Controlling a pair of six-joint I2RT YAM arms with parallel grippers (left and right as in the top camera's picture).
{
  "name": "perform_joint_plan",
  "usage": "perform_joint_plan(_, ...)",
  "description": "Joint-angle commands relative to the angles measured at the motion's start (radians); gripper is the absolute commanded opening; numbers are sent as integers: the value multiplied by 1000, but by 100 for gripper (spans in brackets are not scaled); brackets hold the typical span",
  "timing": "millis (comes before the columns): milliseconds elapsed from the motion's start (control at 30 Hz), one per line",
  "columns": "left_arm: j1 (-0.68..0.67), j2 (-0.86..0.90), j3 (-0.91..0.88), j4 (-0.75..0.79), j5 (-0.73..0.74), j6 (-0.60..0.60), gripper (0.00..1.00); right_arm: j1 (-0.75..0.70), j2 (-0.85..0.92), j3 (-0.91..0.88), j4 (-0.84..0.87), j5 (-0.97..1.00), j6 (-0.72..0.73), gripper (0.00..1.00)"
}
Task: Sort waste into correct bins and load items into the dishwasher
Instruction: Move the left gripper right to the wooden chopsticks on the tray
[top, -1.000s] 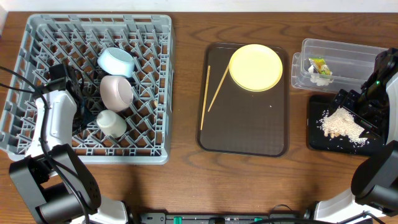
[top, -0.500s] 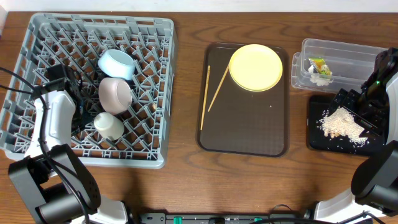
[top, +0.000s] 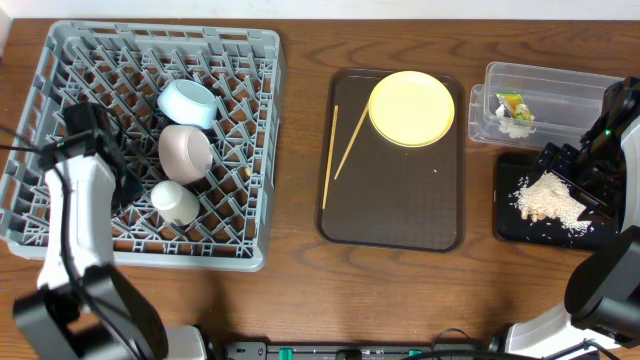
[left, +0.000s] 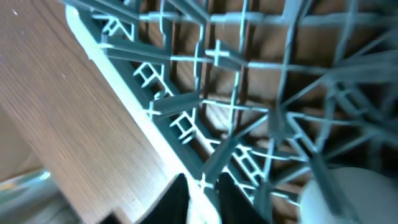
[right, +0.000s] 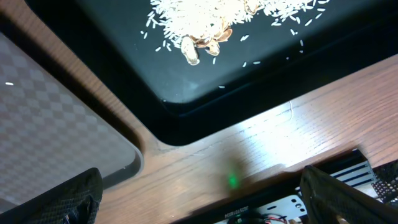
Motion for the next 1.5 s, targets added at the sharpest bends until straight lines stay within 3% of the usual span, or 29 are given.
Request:
perform_joint_plan(0,4,-76,17,13,51,-3,25,-1,-24,1,2,-4,6,99)
perform_joint_plan(267,-56,-193,17,105,376,18,56,-1,-24,1,4,-4,6,99)
perform_joint_plan(400,-138,-200,17,154,546,100,67,-1,-24,1,6,-4,6,99)
perform_joint_plan(500,-222,-199,17,185,594,150,77,-1,-24,1,6,-4,6,99)
perform_joint_plan(667,-383,-199,17,241,595,268,86,-1,-24,1,9,-4,6,99)
perform_joint_plan(900,-592,-157,17,376,587,273,88,-1,-24,1,10,-4,6,99)
perform_joint_plan(1100,-734,-42,17,486,434,106,94,-1,-24,1,11,-4,6,99)
perform_joint_plan(1200,-793,33,27,550,346,95,94,-1,-24,1,13,-4,6,99)
perform_joint_plan(1267,-826,80,67,531,280,95,94,-1,-24,1,13,-4,6,99)
perform_joint_plan(1467,-861,221,314,369,273,41,95,-1,-24,1,15,-4,6,99)
